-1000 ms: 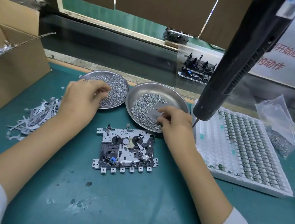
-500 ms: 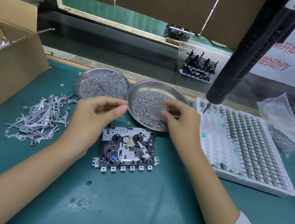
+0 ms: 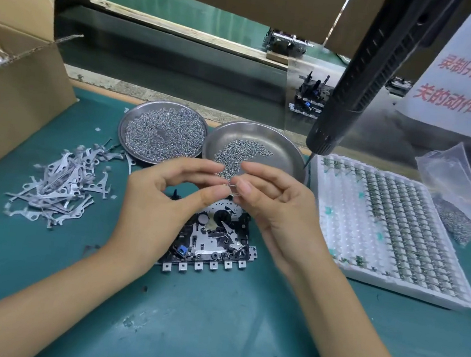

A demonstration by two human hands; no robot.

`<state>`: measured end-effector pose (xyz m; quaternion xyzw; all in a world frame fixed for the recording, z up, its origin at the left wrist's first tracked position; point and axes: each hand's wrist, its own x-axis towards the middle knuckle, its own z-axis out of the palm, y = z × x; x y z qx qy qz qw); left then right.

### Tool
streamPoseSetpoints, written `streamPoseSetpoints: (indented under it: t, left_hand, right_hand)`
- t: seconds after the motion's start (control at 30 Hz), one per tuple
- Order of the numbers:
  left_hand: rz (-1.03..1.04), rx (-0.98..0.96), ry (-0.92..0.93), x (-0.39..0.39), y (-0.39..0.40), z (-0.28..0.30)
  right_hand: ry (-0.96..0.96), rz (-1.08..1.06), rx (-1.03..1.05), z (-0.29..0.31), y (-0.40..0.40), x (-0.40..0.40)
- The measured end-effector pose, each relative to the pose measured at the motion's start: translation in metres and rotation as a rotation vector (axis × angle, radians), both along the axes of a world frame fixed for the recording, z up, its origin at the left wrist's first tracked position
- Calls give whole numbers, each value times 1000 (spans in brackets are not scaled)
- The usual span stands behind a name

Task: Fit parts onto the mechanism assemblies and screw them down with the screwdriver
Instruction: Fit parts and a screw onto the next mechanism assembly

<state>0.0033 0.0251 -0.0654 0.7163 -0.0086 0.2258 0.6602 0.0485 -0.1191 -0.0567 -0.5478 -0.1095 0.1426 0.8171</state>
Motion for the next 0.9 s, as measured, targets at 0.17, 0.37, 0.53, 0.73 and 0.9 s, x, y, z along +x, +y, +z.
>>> streamPoseSetpoints:
  t: [0.17, 0.37, 0.53, 0.73, 0.9]
  left_hand:
    - [-22, -37, -9, 0, 0, 0]
    - [-48, -42, -8, 0, 0, -1]
    - [-91, 23, -23, -1, 2, 0]
    - [-182, 44, -30, -5, -2, 0]
    - [-46, -22, -9, 0, 5, -1]
  right_hand:
    - [-6, 5, 22, -1, 2, -3]
    - [-111, -11, -33, -3, 1, -1]
    - [-21, 87, -5, -4, -1, 1]
    - [62, 265, -88, 7, -9, 1]
    - [-155, 184, -531, 37, -61, 4]
